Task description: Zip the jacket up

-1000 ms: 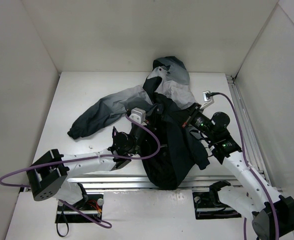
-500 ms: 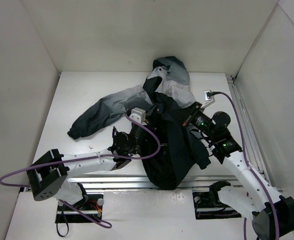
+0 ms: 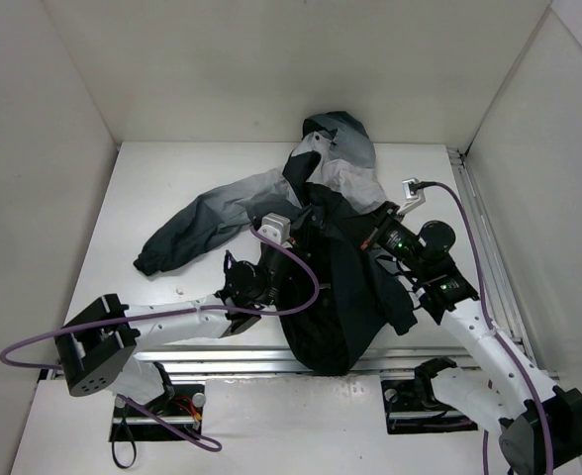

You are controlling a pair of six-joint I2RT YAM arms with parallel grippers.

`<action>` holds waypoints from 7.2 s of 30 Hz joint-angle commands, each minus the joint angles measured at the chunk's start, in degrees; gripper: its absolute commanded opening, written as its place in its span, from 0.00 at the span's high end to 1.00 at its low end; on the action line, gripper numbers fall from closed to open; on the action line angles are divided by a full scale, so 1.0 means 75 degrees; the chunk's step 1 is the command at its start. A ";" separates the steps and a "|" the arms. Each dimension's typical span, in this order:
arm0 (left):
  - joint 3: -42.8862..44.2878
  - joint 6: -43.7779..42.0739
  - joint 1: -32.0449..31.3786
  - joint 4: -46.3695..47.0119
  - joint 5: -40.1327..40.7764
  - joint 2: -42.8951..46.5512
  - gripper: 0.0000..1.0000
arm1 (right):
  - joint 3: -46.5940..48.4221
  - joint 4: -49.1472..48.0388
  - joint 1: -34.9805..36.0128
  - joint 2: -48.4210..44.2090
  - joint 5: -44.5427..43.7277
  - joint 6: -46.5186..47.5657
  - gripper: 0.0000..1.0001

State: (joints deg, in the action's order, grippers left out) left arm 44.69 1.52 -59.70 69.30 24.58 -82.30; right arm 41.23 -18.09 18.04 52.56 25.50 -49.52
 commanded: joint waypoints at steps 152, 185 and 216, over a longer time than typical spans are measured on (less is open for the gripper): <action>0.2876 0.5833 0.3202 -1.0433 -0.7167 0.1787 1.00 | 0.3644 0.3689 0.0852 0.2029 -0.0027 0.4303 0.71; 0.3874 0.5844 0.3202 -1.1501 -0.7472 0.0919 1.00 | 0.2260 0.3560 0.2996 0.1301 -0.0528 0.4973 0.65; 0.3991 0.5891 0.3202 -1.1665 -0.7472 0.0825 1.00 | 0.2401 0.3162 0.3313 0.1910 -0.0962 0.4563 0.66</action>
State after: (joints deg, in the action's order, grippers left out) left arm 71.16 45.23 -36.25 -20.43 -30.48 -77.03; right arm 57.45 10.63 42.39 66.30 19.27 -14.83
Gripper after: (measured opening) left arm 0.009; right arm 0.347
